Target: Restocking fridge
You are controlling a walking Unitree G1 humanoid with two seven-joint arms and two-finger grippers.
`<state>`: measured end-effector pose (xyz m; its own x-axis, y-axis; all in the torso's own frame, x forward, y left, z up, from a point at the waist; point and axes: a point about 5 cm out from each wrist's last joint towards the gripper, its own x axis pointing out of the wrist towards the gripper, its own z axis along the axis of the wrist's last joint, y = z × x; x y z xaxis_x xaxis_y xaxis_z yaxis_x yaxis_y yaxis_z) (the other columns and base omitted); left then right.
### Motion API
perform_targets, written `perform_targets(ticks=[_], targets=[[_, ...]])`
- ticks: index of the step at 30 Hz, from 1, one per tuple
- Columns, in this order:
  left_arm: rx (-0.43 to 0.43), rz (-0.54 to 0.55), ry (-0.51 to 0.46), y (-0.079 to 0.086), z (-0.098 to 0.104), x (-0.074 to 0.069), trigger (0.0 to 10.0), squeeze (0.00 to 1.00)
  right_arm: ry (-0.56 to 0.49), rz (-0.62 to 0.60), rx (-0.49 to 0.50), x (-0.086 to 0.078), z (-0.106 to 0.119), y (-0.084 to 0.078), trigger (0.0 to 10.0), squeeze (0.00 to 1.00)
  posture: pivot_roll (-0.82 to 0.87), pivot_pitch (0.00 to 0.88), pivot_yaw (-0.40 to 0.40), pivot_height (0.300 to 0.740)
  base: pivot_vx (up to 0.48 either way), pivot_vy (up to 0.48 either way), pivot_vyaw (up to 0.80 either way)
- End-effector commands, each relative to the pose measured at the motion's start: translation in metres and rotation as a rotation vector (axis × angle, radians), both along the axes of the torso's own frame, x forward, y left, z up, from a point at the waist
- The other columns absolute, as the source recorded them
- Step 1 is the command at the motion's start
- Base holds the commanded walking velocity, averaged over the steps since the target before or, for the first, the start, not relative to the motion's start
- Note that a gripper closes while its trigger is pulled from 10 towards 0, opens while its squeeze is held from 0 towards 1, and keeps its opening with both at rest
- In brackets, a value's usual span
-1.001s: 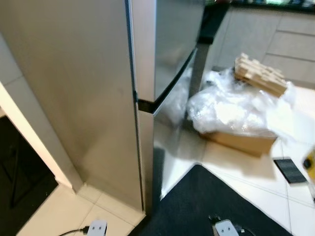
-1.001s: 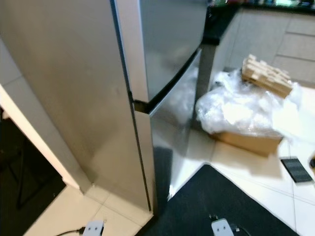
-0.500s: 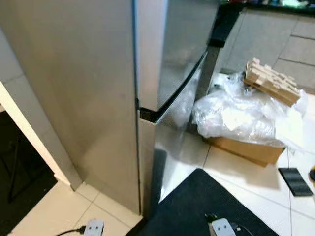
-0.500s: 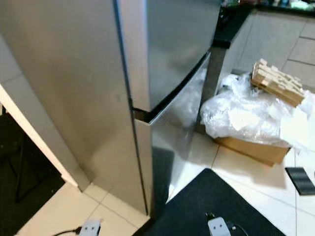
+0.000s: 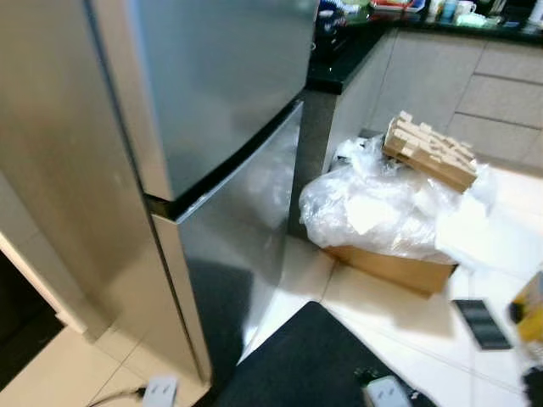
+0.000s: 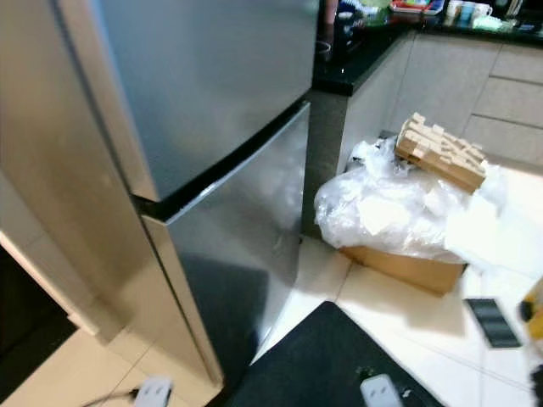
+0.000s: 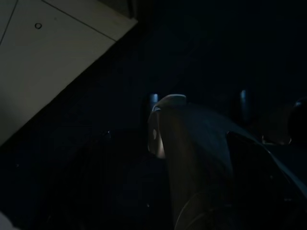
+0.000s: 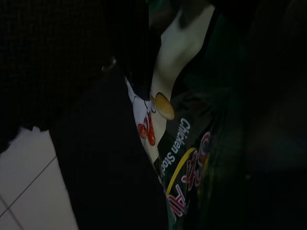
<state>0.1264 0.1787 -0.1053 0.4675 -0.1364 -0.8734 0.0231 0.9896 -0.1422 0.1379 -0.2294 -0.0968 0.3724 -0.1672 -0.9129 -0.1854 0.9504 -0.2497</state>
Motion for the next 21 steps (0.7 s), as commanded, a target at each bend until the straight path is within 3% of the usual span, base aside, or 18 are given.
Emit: perform_targets(ticks=[1,8,14,15,17,18,21], targets=[[-0.005,-0.003,0.020,-0.002,-0.002,-0.005,10.0,0.00,-0.004,-0.003,0.007,0.001,0.000,0.002,10.0,0.00,0.04,0.000,0.007,0.740,0.000,0.000,0.00],[0.010,0.063,-0.019,0.004,0.001,0.001,10.0,0.00,-0.009,-0.001,0.011,0.002,0.000,0.003,10.0,0.00,0.05,0.000,0.009,0.740,0.000,0.000,0.00],[0.025,0.242,-0.127,0.026,0.010,0.016,10.0,0.00,-0.015,-0.007,0.019,0.002,0.000,0.004,10.0,0.00,0.05,0.000,0.009,0.740,0.000,0.000,0.00],[0.027,0.310,-0.170,0.036,0.015,0.022,10.0,0.00,-0.016,-0.009,0.021,0.002,0.000,0.004,10.0,0.00,0.05,0.000,0.009,0.740,0.000,0.000,0.00],[0.027,0.310,-0.170,0.036,0.015,0.022,10.0,0.00,-0.016,-0.009,0.021,0.002,0.000,0.004,10.0,0.00,0.05,0.000,0.009,0.740,0.000,0.000,0.00],[0.025,0.452,-0.281,0.063,0.028,0.035,10.0,0.00,-0.017,-0.012,0.025,0.002,0.000,0.005,10.0,0.00,0.05,0.000,0.009,0.740,0.000,0.000,0.00],[0.025,0.492,-0.325,0.074,0.034,0.040,10.0,0.00,-0.017,-0.011,0.026,0.002,0.000,0.005,10.0,0.00,0.05,0.000,0.009,0.740,0.000,0.000,0.00]])
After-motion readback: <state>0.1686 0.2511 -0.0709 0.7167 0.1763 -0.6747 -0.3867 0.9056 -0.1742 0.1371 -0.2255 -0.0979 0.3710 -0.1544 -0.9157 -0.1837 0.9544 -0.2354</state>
